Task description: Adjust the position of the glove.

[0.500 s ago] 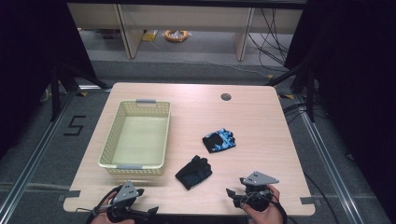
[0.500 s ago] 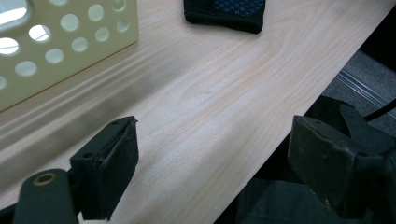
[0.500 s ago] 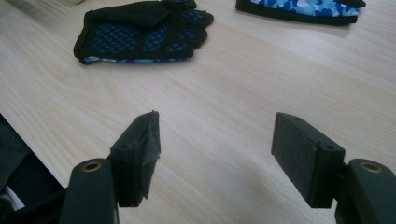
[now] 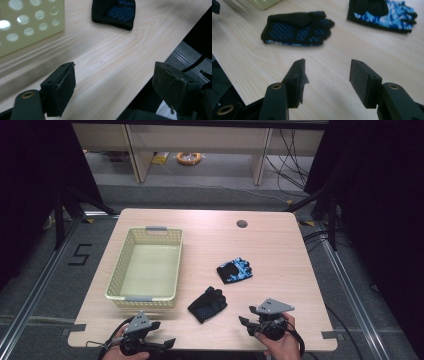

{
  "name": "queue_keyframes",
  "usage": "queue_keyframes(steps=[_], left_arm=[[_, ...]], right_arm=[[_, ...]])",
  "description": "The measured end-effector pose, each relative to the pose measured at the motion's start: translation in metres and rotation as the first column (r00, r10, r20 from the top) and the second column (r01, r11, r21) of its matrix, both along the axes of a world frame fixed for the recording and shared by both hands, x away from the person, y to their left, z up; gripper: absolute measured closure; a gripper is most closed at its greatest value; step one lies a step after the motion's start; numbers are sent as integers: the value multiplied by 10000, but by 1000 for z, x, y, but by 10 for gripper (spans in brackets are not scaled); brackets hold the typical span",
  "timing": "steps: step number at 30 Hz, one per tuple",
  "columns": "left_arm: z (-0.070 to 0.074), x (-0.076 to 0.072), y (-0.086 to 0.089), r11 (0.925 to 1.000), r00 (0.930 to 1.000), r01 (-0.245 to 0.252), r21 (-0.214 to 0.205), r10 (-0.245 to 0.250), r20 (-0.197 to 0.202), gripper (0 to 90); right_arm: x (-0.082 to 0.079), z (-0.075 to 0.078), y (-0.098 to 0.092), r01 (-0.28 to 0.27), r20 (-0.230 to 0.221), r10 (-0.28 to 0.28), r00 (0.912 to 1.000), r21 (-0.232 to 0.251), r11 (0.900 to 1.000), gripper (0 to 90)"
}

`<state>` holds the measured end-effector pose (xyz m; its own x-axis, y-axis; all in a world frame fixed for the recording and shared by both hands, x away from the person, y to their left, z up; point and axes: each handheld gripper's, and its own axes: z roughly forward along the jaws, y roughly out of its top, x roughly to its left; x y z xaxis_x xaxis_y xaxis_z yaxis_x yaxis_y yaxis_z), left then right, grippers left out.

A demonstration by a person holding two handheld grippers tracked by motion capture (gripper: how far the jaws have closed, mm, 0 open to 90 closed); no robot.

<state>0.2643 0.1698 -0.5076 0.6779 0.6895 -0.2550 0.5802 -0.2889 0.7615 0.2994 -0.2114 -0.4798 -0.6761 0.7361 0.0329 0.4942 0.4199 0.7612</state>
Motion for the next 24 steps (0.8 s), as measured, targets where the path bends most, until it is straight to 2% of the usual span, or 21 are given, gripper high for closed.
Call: queue_keyframes(steps=[1, 3, 4, 6, 10, 11, 12, 14, 15, 16, 18, 19, 21, 22, 23, 24], left_arm=[[1, 2, -2, 9998, 9999, 113, -164, -113, -12, 192], [4, 4, -8, 9996, 9997, 136, -249, -131, 204, 196], [7, 6, -9, 9995, 9994, 274, -137, -271, 215, 196], [10, 10, -16, 9996, 9987, 208, -207, -198, 477, 198], [12, 21, -24, 9995, 9986, 298, 60, -300, 442, 224], [10, 23, -27, 9997, 9983, 252, -10, -252, 530, 238], [10, 24, -29, 9995, 9983, 265, 142, -272, 513, 240], [7, 27, -33, 9997, 9987, 230, 14, -230, 453, 250], [7, 31, -35, 9986, 9984, 440, 286, -450, 355, 273], [5, 32, -39, 9993, 9987, 319, 178, -326, 389, 287], [6, 32, -41, 9986, 9983, 481, 229, -487, 306, 338], [7, 35, -46, 9963, 9971, 571, 646, -602, 473, 340], [8, 36, -50, 9953, 9953, 716, 646, -755, 613, 346], [8, 40, -57, 9946, 9950, 568, 868, -636, 773, 352], [10, 42, -61, 9929, 9934, 735, 936, -812, 811, 354], [10, 42, -61, 9929, 9934, 735, 936, -812, 811, 355]], right_arm=[[2, 3, 2, 7, -33, -7, 10000, 76, 10000, 481], [9, 5, 6, -104, 125, 103, 9999, 91, 9999, 499], [12, 7, 8, -149, 78, 149, 9999, 42, 9999, 500], [19, 8, 15, -149, 84, 150, 9999, -48, 9999, 514], [33, 9, 26, -349, 159, 353, 9993, -220, 9991, 533], [37, 10, 29, -431, 115, 434, 9990, -255, 9987, 543], [41, 9, 32, -459, 108, 462, 9989, -260, 9986, 545], [46, 9, 35, -516, -3, 516, 9987, -307, 9982, 552], [56, 7, 41, -576, -109, 572, 9983, -350, 9977, 562], [59, 6, 43, -563, -70, 561, 9984, -309, 9979, 570], [63, 6, 46, -604, -125, 600, 9981, -348, 9976, 579], [69, 5, 54, -702, -263, 690, 9973, -494, 9963, 596], [74, 4, 60, -806, -433, 777, 9960, -682, 9944, 608], [77, 2, 63, -826, -369, 799, 9961, -785, 9935, 611], [81, 0, 66, -803, -285, 782, 9965, -804, 9935, 613], [84, -2, 68, -888, -388, 856, 9956, -902, 9920, 616]])
